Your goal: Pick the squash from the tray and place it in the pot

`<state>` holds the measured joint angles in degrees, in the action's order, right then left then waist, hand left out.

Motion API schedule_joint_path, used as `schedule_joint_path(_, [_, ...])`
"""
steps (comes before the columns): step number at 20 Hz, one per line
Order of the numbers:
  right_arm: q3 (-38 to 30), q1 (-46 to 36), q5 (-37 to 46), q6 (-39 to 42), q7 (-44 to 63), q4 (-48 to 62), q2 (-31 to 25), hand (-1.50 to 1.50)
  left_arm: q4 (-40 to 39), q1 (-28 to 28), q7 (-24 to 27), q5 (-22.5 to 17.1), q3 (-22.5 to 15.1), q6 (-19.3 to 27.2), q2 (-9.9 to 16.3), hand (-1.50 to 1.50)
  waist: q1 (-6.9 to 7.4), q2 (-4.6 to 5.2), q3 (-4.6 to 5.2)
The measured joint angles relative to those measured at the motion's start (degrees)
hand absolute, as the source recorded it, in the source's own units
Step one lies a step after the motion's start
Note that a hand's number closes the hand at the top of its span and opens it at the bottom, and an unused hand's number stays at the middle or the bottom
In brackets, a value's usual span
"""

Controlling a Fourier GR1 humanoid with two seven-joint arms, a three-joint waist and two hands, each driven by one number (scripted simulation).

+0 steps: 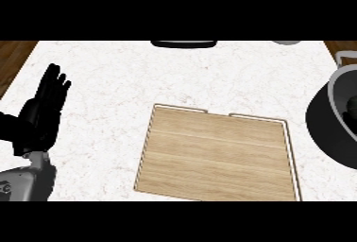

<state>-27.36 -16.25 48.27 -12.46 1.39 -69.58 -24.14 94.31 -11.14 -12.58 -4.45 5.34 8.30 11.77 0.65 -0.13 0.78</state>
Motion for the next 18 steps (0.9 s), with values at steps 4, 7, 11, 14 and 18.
schedule_joint_path(4, [-1.66,-2.43,-5.19,3.74,-4.07,6.25,-1.2,-1.5,-0.21,-0.52,-0.28,0.18,-0.23,-0.01,-0.17,0.0,0.04,-0.25,0.65])
schedule_joint_path(7, [-2.74,-3.68,-9.1,6.7,-7.22,9.03,-1.29,-1.5,-0.51,-0.92,-0.57,-0.21,0.11,-0.43,0.15,0.0,-0.09,-0.44,0.96])
schedule_joint_path(11, [-6.42,-5.1,-16.68,9.4,-12.12,9.89,-0.25,-1.5,-0.88,-1.49,-0.84,-0.42,0.38,-0.68,0.42,0.0,-0.55,-0.63,0.93])
schedule_joint_path(14, [-10.14,-6.08,-23.02,11.27,-14.85,10.39,0.47,-1.5,-0.64,-1.23,-1.12,-0.5,0.71,-0.51,0.47,0.0,-0.68,-0.65,0.77])
schedule_joint_path(18, [-14.96,-6.38,-30.44,14.9,-17.13,12.4,-0.98,-1.5,-0.83,-0.54,-0.48,-0.56,1.28,-0.95,0.94,0.0,-0.69,-0.56,0.69])
